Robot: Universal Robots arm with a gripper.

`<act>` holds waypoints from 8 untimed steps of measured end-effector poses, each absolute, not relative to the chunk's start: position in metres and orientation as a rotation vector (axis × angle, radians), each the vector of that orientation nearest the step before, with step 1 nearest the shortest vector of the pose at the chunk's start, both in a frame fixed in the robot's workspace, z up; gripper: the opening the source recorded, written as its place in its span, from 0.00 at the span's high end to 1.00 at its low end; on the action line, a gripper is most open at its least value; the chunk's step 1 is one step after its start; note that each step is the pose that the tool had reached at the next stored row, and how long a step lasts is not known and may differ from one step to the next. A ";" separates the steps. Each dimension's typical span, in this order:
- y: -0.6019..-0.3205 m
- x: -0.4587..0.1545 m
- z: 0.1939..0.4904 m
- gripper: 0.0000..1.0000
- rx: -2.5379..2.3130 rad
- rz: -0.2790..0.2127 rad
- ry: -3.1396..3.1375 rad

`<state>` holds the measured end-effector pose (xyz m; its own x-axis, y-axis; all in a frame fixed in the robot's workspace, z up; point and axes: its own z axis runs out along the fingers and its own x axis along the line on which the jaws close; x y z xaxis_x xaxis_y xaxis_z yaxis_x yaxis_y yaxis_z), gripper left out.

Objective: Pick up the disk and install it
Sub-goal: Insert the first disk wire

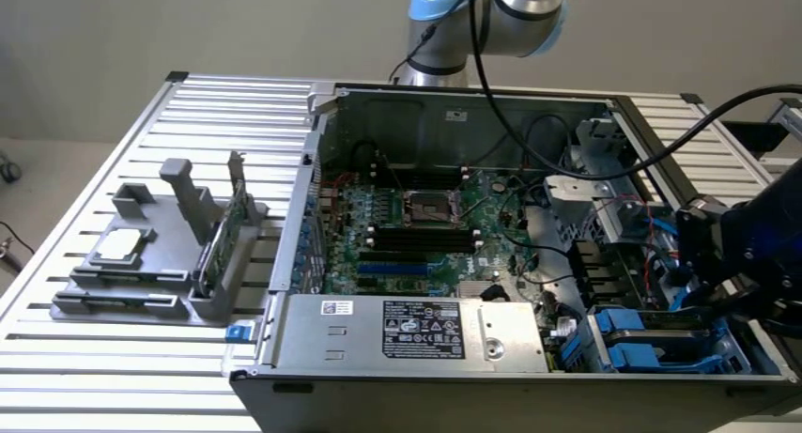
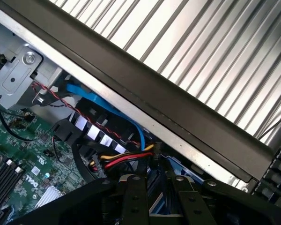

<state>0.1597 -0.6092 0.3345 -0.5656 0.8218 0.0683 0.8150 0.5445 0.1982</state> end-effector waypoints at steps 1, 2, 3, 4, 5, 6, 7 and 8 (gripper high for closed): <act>-0.609 0.160 0.334 0.73 1.454 0.324 2.731; -0.609 0.160 0.334 0.73 1.462 0.324 2.730; -0.609 0.160 0.334 0.73 1.470 0.324 2.730; -0.609 0.160 0.334 0.73 1.473 0.324 2.730; -0.609 0.160 0.334 0.73 1.476 0.324 2.730; -0.609 0.160 0.334 0.73 1.479 0.324 2.729; -0.608 0.160 0.334 0.73 1.481 0.324 2.728; -0.608 0.160 0.334 0.73 1.483 0.324 2.727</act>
<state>0.1597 -0.6081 0.3343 -0.5483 0.8323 0.0810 0.8281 0.5270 0.1912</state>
